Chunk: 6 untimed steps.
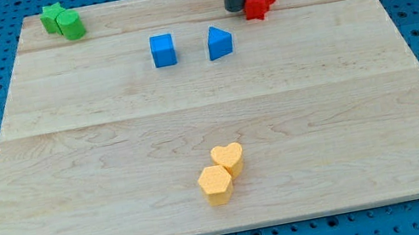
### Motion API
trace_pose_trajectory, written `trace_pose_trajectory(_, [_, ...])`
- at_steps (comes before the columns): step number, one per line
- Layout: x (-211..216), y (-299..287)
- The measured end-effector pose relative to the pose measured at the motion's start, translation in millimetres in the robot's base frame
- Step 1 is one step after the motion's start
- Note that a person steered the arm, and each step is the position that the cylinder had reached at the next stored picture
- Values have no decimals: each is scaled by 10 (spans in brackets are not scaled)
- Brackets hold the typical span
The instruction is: Push the red star towards down a bit
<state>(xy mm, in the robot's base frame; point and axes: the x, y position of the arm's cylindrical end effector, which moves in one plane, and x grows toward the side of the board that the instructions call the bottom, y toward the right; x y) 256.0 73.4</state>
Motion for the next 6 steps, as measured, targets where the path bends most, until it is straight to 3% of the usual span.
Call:
trace_pose_trajectory(1, [-257,-198])
trace_pose_trajectory(2, [-307,257])
trace_pose_trajectory(3, [-21,663])
trace_pose_trajectory(4, [231,663])
trace_pose_trajectory(5, [237,760])
trace_pose_trajectory(6, [-70,884])
